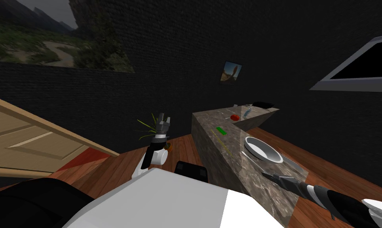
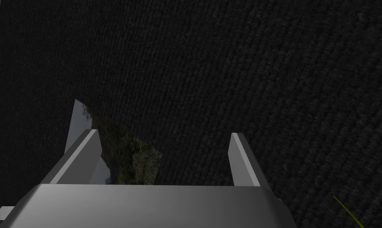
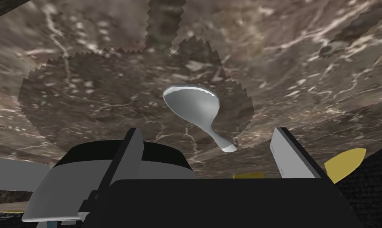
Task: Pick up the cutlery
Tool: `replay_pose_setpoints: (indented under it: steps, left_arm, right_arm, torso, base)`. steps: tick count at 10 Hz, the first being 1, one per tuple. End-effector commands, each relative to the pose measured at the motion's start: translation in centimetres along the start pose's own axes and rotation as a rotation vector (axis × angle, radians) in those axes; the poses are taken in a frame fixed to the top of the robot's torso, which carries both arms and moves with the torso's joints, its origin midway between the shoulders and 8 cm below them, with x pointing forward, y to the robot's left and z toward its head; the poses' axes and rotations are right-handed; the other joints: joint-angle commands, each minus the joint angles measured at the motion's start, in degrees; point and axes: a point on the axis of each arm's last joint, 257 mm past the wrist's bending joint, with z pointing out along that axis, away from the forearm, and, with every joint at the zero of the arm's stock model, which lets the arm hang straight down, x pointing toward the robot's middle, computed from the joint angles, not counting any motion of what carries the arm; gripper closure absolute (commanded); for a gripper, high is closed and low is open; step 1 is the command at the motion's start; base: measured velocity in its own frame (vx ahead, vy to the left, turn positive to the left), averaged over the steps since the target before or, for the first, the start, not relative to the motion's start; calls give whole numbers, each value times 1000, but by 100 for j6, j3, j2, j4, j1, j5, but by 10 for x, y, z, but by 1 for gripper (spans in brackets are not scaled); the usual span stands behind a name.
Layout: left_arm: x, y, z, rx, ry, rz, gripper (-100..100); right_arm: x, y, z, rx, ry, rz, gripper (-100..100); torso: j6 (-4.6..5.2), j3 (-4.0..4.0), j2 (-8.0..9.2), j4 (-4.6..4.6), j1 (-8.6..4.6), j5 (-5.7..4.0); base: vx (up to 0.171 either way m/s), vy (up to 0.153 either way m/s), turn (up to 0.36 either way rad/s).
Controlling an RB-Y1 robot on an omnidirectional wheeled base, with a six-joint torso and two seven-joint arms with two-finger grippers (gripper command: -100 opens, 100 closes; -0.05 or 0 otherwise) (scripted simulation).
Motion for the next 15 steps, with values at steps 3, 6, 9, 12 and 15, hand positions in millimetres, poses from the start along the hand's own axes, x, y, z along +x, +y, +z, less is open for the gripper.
replay_pose_setpoints:
  steps: [3,6,9,12,15]
  left_arm:
    - [0,0,0,0,0,0,0]
    - [0,0,0,0,0,0,0]
    - [0,0,0,0,0,0,0]
    - [0,0,0,0,0,0,0]
    - [0,0,0,0,0,0,0]
  right_arm:
    - [-9,-18,2,14,-24,0,-100]
    - [-16,-30,6,19,-46,24,-100]
    - [-12,-42,6,37,-37,22,-100]
    - [-12,-52,11,42,-43,63,-100]
    - [-4,-62,12,58,-25,73,-100]
  torso:
    - [-4,10,17,4,8,1]
    - [2,13,21,5,4,1]
    - [-1,11,19,4,7,1]
    - [2,11,18,4,2,1]
    - [0,11,19,4,8,1]
  base:
    - [-48,20,105]
    - [-48,17,66]
    - [-41,20,71]
    - [-43,12,73]
    - [-40,22,67]
